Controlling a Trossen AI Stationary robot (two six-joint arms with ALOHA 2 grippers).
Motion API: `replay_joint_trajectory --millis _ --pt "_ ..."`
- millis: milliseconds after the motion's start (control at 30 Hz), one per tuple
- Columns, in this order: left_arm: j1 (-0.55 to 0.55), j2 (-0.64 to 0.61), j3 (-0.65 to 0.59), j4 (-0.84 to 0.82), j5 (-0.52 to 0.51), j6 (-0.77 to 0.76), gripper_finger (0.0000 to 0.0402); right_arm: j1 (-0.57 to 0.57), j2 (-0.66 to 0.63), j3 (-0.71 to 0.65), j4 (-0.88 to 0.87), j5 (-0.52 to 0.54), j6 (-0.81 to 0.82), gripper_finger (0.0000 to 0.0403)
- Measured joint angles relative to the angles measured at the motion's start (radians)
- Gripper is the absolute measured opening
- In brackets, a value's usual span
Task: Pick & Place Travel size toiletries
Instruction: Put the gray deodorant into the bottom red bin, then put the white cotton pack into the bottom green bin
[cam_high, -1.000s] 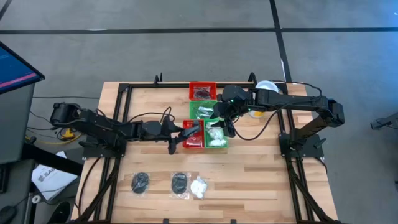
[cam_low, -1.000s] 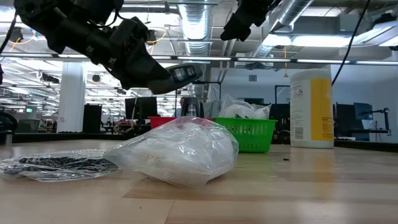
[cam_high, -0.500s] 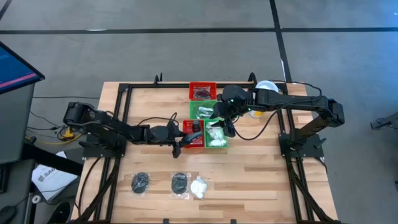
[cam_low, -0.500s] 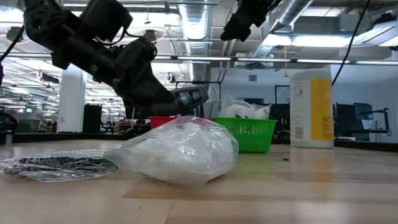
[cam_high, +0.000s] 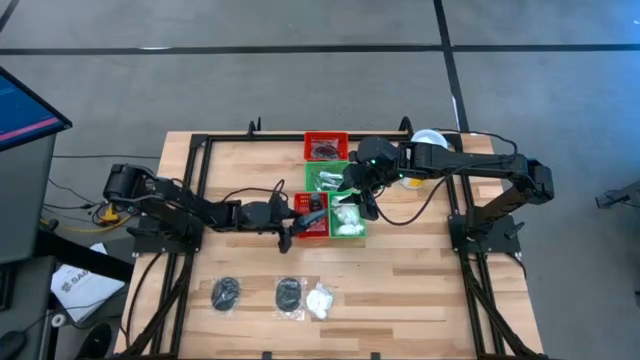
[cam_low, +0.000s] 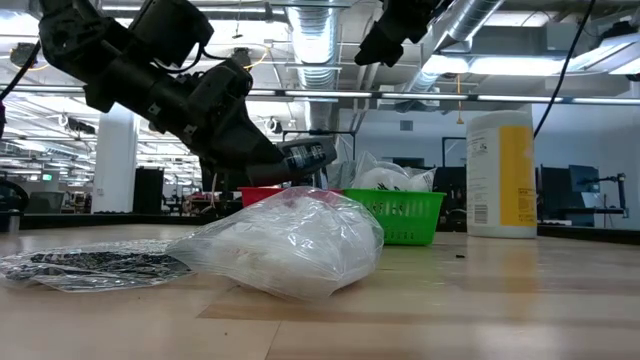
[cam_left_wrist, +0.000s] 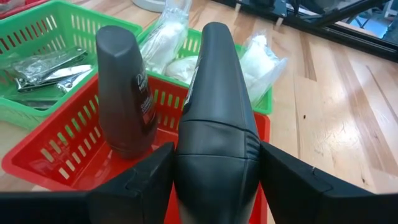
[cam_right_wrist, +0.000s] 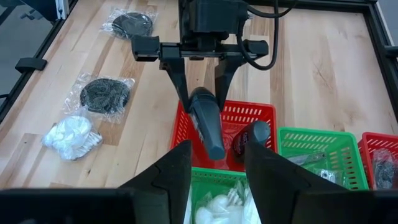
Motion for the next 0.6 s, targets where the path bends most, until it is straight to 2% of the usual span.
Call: replay_joint_trajectory --millis 600 --pt "0.003 0.000 0.000 0.003 -0.002 0.003 0.0220 0.000 0.000 0.000 0.000 0.000 -0.001 0.0140"
